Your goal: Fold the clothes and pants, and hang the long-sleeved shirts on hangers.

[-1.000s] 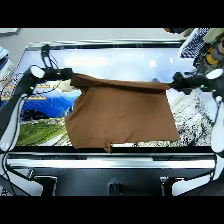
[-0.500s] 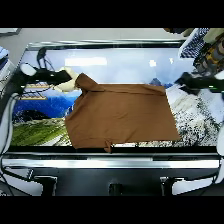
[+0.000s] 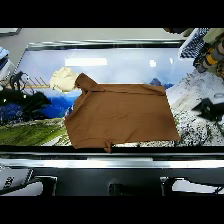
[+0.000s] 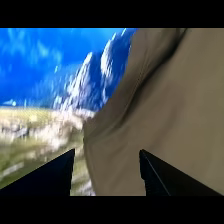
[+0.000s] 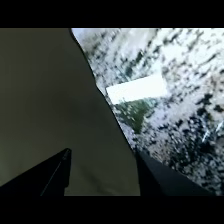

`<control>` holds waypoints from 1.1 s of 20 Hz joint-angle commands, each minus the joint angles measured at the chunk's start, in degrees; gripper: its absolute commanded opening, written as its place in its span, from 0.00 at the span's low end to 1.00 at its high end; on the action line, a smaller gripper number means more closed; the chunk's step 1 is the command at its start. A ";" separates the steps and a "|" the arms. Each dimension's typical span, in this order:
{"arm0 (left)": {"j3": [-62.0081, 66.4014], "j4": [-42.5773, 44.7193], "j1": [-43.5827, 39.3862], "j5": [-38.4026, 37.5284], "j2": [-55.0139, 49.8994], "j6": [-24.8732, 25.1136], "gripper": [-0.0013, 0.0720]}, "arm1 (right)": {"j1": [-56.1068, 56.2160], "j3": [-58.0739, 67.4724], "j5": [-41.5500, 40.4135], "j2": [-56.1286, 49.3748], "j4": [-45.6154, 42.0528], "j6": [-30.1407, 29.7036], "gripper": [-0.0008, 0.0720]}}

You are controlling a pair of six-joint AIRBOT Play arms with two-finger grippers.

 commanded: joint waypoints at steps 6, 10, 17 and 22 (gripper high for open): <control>-16.33 0.28 1.77 1.09 7.89 -0.83 0.66 | -2.14 -16.20 -1.29 1.09 -7.58 -4.04 0.49; -16.39 0.26 1.73 1.60 7.80 -0.81 0.66 | -2.14 -18.10 -2.71 1.03 -7.61 -5.51 0.80; -16.39 0.26 1.73 1.60 7.80 -0.83 0.66 | -2.10 -22.36 -3.45 -0.22 -1.62 -8.04 0.80; -16.39 0.26 1.75 1.77 7.80 -0.83 0.66 | -2.10 -25.11 -4.87 -0.22 2.80 -8.66 0.76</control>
